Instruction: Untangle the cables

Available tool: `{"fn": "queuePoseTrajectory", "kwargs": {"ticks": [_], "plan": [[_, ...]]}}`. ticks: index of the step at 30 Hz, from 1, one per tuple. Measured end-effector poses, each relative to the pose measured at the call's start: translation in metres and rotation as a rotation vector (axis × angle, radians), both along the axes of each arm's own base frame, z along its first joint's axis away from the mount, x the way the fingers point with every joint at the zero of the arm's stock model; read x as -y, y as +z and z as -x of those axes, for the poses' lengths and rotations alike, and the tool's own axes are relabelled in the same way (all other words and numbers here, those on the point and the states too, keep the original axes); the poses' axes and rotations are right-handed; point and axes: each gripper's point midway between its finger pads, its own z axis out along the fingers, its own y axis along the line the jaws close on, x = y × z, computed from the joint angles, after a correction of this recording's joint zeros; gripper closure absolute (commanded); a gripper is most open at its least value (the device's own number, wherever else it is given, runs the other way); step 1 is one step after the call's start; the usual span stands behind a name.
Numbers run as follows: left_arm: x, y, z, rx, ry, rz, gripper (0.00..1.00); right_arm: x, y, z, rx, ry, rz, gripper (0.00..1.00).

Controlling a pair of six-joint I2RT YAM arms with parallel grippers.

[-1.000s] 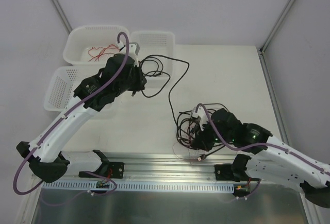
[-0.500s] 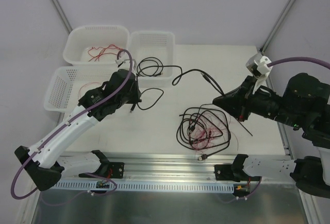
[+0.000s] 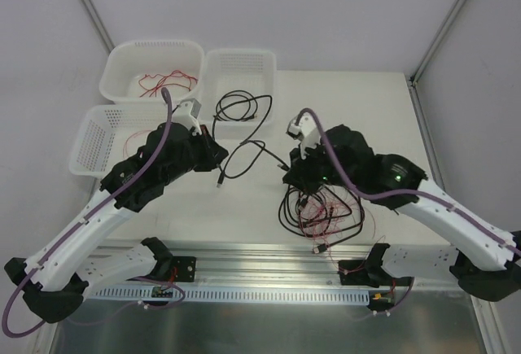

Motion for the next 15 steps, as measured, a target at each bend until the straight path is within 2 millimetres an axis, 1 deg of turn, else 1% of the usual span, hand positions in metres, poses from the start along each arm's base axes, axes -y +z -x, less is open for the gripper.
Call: {"fn": "queuePoseTrajectory", "kwargs": {"ticks": [2,3,5,7,9,10,11,12,15], "plan": [[0.007,0.004,0.004,-0.011,-0.023,0.051,0.98,-0.013,-0.033,-0.011,-0.033,-0.015,0.06,0.99],[0.011,0.005,0.006,-0.016,-0.035,0.071,0.98,-0.018,-0.047,-0.015,-0.046,-0.018,0.082,0.99],[0.018,0.004,0.008,-0.032,-0.055,0.11,0.96,-0.027,-0.064,-0.02,-0.067,-0.023,0.106,0.99],[0.024,-0.001,0.01,-0.053,-0.067,0.137,0.93,-0.036,-0.072,-0.025,-0.074,-0.02,0.104,0.99],[0.029,-0.008,0.012,-0.082,-0.078,0.156,0.88,-0.048,-0.074,-0.028,-0.079,-0.01,0.083,0.99],[0.032,-0.012,0.012,-0.096,-0.08,0.167,0.82,-0.053,-0.074,-0.03,-0.08,-0.007,0.073,0.99],[0.035,-0.016,0.013,-0.111,-0.085,0.179,0.82,-0.059,-0.075,-0.032,-0.077,-0.004,0.057,0.99],[0.037,-0.02,0.013,-0.125,-0.086,0.186,0.78,-0.061,-0.076,-0.033,-0.079,-0.002,0.051,0.99],[0.044,-0.031,0.014,-0.166,-0.094,0.207,0.72,-0.069,-0.08,-0.034,-0.088,0.009,0.035,0.99]]}}
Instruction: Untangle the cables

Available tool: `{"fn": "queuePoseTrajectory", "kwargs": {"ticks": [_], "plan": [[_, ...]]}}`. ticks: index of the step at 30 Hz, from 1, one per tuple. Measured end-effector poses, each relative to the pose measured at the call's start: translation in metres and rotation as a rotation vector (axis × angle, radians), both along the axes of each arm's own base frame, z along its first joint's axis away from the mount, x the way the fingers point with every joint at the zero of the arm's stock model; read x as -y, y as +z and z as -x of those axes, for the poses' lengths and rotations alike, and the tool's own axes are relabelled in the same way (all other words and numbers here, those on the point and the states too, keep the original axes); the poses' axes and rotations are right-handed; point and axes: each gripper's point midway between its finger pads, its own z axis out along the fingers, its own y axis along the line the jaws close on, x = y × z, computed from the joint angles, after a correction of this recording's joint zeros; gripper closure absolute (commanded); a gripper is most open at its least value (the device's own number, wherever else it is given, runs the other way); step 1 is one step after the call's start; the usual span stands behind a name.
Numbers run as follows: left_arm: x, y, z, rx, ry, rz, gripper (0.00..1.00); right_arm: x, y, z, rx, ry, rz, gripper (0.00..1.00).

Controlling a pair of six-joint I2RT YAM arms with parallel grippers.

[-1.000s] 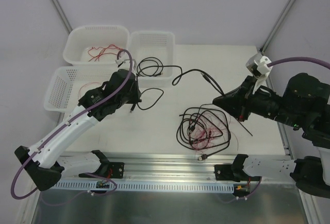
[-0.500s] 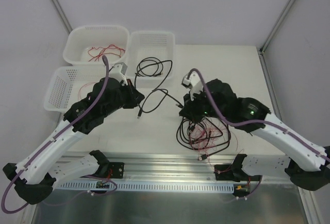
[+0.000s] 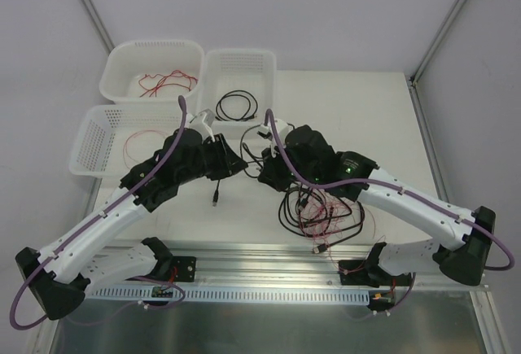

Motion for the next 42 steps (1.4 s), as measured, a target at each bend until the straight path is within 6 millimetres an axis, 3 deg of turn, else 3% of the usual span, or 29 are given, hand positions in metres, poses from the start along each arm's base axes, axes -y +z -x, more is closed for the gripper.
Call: {"fn": "queuePoseTrajectory", "kwargs": {"ticks": [3,7,14,19,26,31,33,35,38,42], "plan": [[0.007,-0.006,0.001,-0.028,-0.011,0.026,0.65,-0.006,-0.008,-0.001,-0.016,0.004,-0.007,0.99],[0.012,-0.01,0.001,-0.044,-0.01,0.06,0.64,-0.009,-0.027,0.0,-0.051,0.002,0.008,0.99],[0.003,-0.033,0.004,-0.074,0.036,0.064,0.32,-0.006,-0.062,-0.002,-0.081,-0.018,0.047,0.99],[-0.008,-0.056,0.001,-0.094,0.109,0.041,0.27,-0.005,-0.101,-0.005,-0.123,-0.042,0.105,0.97],[-0.036,-0.099,0.004,-0.12,0.233,-0.005,0.22,-0.018,-0.157,-0.017,-0.197,-0.076,0.181,0.71],[-0.05,-0.109,0.006,-0.103,0.284,-0.006,0.18,-0.027,-0.183,-0.018,-0.246,-0.084,0.196,0.56],[-0.053,-0.112,0.006,-0.104,0.296,-0.015,0.16,-0.029,-0.188,-0.017,-0.26,-0.081,0.198,0.44],[-0.054,-0.116,0.005,-0.111,0.301,-0.03,0.13,-0.03,-0.189,-0.016,-0.268,-0.073,0.201,0.28],[-0.054,-0.128,0.003,-0.131,0.3,-0.081,0.12,-0.03,-0.182,-0.017,-0.255,-0.067,0.202,0.13],[-0.051,-0.141,-0.004,-0.16,0.292,-0.166,0.12,-0.008,-0.153,-0.019,-0.189,-0.099,0.225,0.03]]}}
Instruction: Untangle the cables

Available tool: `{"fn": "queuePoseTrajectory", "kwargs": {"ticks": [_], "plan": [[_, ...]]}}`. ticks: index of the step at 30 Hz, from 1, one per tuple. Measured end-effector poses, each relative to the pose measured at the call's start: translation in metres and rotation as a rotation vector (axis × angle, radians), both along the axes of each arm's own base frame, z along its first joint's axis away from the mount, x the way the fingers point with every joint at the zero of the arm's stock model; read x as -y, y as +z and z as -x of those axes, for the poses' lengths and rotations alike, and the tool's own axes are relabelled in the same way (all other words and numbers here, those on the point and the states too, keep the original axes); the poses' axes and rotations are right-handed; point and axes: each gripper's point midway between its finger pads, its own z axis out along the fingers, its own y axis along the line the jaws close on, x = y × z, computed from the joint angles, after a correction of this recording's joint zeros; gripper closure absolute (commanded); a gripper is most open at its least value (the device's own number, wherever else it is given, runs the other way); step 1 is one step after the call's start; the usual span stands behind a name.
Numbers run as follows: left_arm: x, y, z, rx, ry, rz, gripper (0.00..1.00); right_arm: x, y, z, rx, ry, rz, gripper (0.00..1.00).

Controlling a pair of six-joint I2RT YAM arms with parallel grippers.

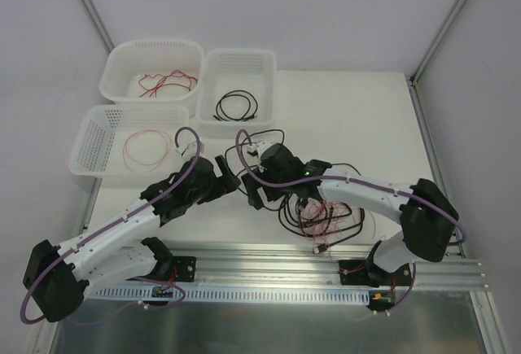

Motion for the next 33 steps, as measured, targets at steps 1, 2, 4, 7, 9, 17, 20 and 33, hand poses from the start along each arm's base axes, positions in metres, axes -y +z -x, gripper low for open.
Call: {"fn": "queuePoseTrajectory", "kwargs": {"ticks": [1,2,4,7,9,17,20,33], "plan": [[0.002,0.001,-0.003,-0.001,-0.002,-0.011,0.12,0.006,0.009,0.0,0.02,-0.008,0.002,0.03],[0.004,0.004,-0.007,0.004,-0.004,-0.021,0.12,0.013,0.022,-0.001,0.048,-0.018,-0.001,0.02],[0.008,0.011,-0.016,0.015,-0.005,-0.037,0.12,0.026,0.048,-0.002,0.1,-0.039,-0.014,0.02],[0.019,0.021,-0.031,0.03,-0.022,-0.064,0.12,0.048,0.083,-0.002,0.17,-0.084,-0.043,0.02],[0.027,0.022,-0.042,0.027,-0.041,-0.095,0.12,0.063,0.098,0.001,0.204,-0.111,-0.054,0.02],[0.049,-0.004,-0.081,-0.032,-0.087,-0.224,0.14,0.132,0.122,0.023,0.301,-0.226,-0.117,0.02],[0.053,-0.024,-0.092,-0.069,-0.092,-0.276,0.17,0.151,0.121,0.029,0.322,-0.271,-0.131,0.02],[0.052,-0.077,-0.127,-0.143,-0.043,-0.41,0.33,0.212,0.127,0.039,0.408,-0.423,-0.148,0.0]]}}
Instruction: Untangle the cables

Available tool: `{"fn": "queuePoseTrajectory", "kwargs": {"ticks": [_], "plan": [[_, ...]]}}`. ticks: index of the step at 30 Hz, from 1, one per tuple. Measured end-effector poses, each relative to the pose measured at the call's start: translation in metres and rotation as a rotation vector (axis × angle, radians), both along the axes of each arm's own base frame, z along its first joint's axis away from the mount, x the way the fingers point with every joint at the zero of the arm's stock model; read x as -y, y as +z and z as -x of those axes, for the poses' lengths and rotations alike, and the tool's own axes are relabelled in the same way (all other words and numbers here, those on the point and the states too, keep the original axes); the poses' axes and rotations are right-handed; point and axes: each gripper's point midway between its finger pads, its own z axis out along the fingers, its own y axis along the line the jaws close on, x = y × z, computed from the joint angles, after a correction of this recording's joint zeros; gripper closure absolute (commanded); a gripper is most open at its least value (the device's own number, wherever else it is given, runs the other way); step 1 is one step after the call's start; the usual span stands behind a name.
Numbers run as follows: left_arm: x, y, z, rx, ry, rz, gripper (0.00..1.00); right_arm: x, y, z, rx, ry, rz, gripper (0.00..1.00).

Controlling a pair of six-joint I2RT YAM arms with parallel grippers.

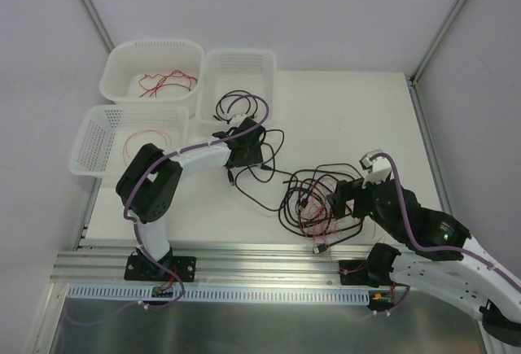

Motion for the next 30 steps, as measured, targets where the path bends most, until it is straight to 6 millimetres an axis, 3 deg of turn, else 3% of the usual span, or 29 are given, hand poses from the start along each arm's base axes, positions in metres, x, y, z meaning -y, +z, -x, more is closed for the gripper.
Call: {"fn": "queuePoseTrajectory", "kwargs": {"ticks": [4,10,17,24,30], "plan": [[0.003,-0.005,-0.005,-0.007,-0.002,-0.003,0.43,0.006,-0.01,0.0,-0.011,-0.018,0.026,0.0],[0.003,-0.016,-0.001,-0.034,0.004,-0.008,0.46,0.008,-0.018,0.001,-0.026,-0.025,0.045,0.01],[0.007,-0.018,0.001,-0.044,0.01,0.021,0.7,0.008,-0.019,0.002,-0.031,-0.028,0.042,0.0],[0.004,-0.021,0.004,-0.049,0.023,0.025,1.0,0.008,-0.021,0.002,-0.04,-0.036,0.035,0.0],[0.004,-0.02,0.005,-0.044,0.021,0.033,1.0,0.008,-0.024,0.003,-0.05,-0.041,0.036,0.01]]}}
